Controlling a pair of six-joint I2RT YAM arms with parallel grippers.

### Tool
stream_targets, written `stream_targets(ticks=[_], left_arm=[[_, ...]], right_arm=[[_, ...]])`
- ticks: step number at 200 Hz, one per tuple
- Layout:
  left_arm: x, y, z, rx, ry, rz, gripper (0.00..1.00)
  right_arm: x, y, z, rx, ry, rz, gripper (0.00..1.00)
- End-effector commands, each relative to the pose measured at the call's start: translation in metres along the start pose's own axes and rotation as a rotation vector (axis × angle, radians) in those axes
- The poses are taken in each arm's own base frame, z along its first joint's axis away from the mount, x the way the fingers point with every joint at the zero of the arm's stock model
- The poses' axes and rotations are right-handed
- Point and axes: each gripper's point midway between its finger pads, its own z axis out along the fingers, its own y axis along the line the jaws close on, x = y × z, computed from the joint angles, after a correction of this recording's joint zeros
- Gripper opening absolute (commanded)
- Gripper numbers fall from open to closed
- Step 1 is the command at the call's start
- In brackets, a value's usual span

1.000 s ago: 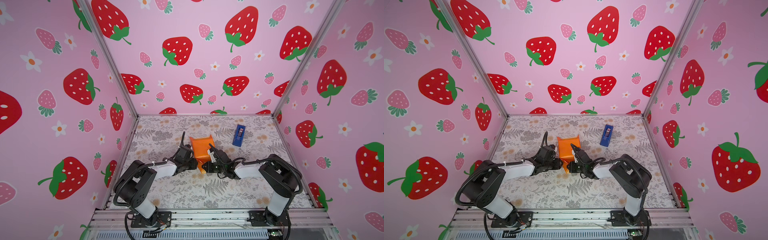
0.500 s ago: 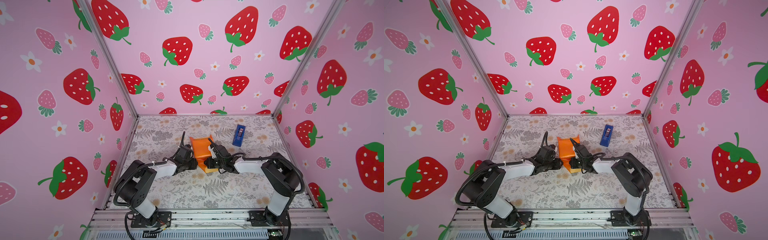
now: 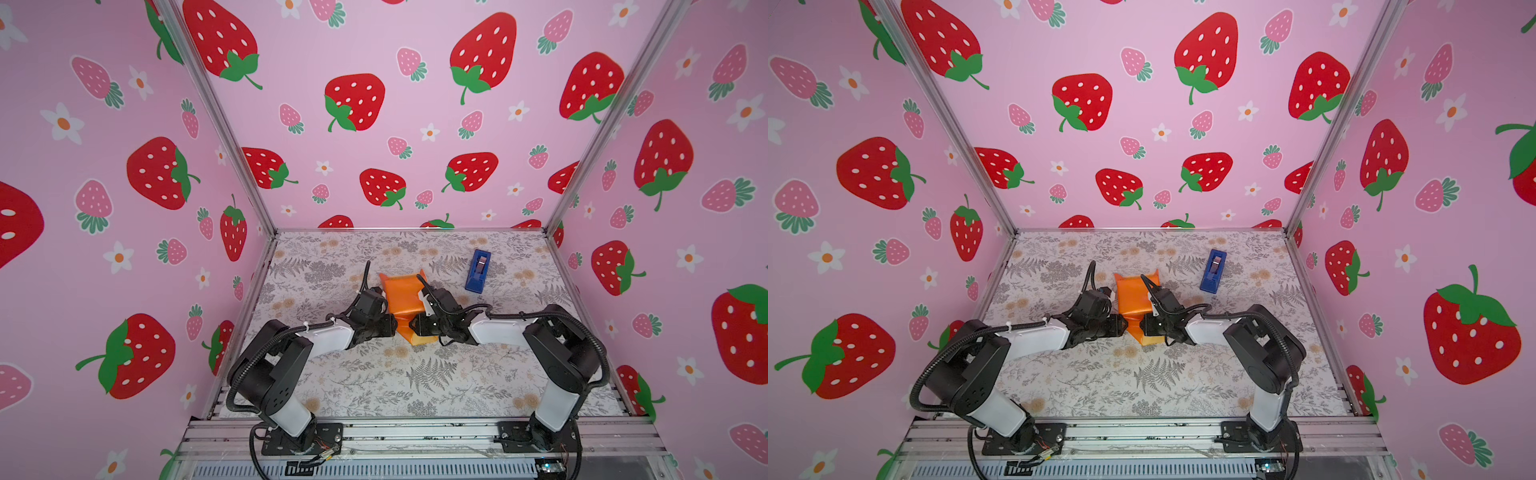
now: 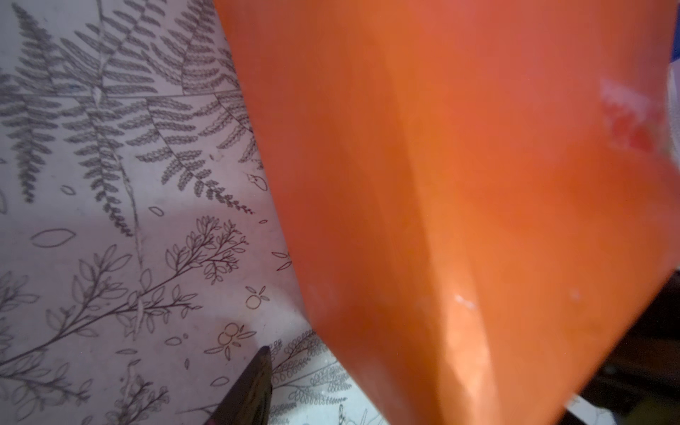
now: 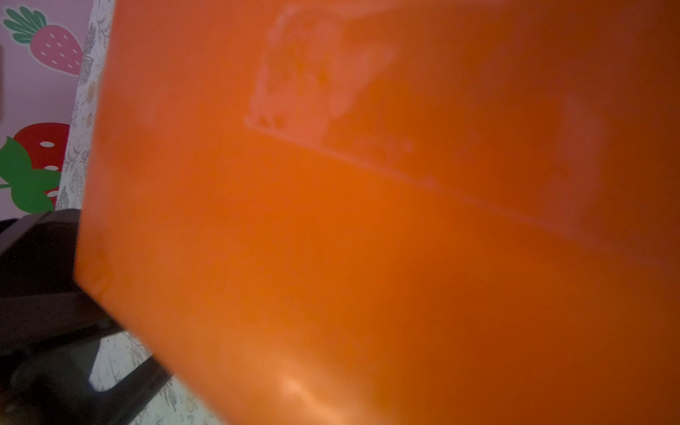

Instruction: Wrap the gift box in paper

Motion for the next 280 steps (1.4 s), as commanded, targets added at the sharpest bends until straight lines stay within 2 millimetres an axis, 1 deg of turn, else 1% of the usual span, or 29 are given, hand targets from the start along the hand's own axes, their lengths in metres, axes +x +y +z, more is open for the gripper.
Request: stream_targets(ticks=[1, 33, 58, 73, 88, 104, 124, 127, 138, 148, 169, 171, 210, 251, 280], left_arm=[[-0.02, -0.009, 0.0, 0.027, -0.064, -0.061, 0.52], [-0.023, -0.006, -0.001, 0.029, -0.098, -0.107, 0.52], [-0.022, -0.006, 0.002, 0.028, -0.095, -0.12, 0.53], [-0.021, -0.004, 0.002, 0.024, -0.094, -0.124, 0.53], [-0.02, -0.004, 0.003, 0.023, -0.094, -0.127, 0.53], [-0.02, -0.004, 0.004, 0.023, -0.093, -0.131, 0.53], [-0.02, -0.003, 0.004, 0.021, -0.093, -0.134, 0.53], [-0.02, -0.003, 0.004, 0.02, -0.092, -0.135, 0.53], [-0.019, -0.003, 0.005, 0.019, -0.091, -0.136, 0.53], [-0.019, -0.003, 0.005, 0.019, -0.091, -0.136, 0.53], [-0.019, -0.002, 0.005, 0.02, -0.089, -0.138, 0.53], [-0.018, -0.002, 0.005, 0.02, -0.086, -0.138, 0.53], [-0.017, -0.004, 0.007, 0.027, -0.076, -0.144, 0.52], [-0.017, -0.004, 0.008, 0.028, -0.073, -0.143, 0.53], [-0.016, -0.005, 0.009, 0.034, -0.07, -0.149, 0.53]], right_arm=[[-0.01, 0.006, -0.013, -0.006, -0.028, 0.008, 0.29], [-0.011, 0.012, -0.033, -0.022, -0.046, 0.009, 0.31], [-0.014, 0.008, -0.051, -0.014, -0.075, 0.014, 0.33], [-0.019, -0.002, -0.064, 0.008, -0.099, 0.025, 0.34], [-0.025, -0.018, -0.077, 0.046, -0.127, 0.035, 0.34], [-0.028, -0.037, -0.085, 0.083, -0.144, 0.056, 0.34], [-0.025, -0.064, -0.089, 0.118, -0.144, 0.09, 0.33], [-0.025, -0.065, -0.089, 0.119, -0.144, 0.092, 0.32], [-0.021, -0.075, -0.086, 0.124, -0.132, 0.102, 0.3], [-0.018, -0.077, -0.082, 0.109, -0.119, 0.1, 0.28], [-0.014, -0.067, -0.07, 0.021, -0.097, 0.09, 0.26], [-0.015, -0.064, -0.069, 0.001, -0.099, 0.086, 0.26], [-0.013, -0.042, -0.05, -0.152, -0.072, 0.092, 0.23], [-0.011, -0.031, -0.035, -0.185, -0.04, 0.088, 0.22], [-0.01, -0.025, -0.029, -0.192, -0.032, 0.086, 0.21]])
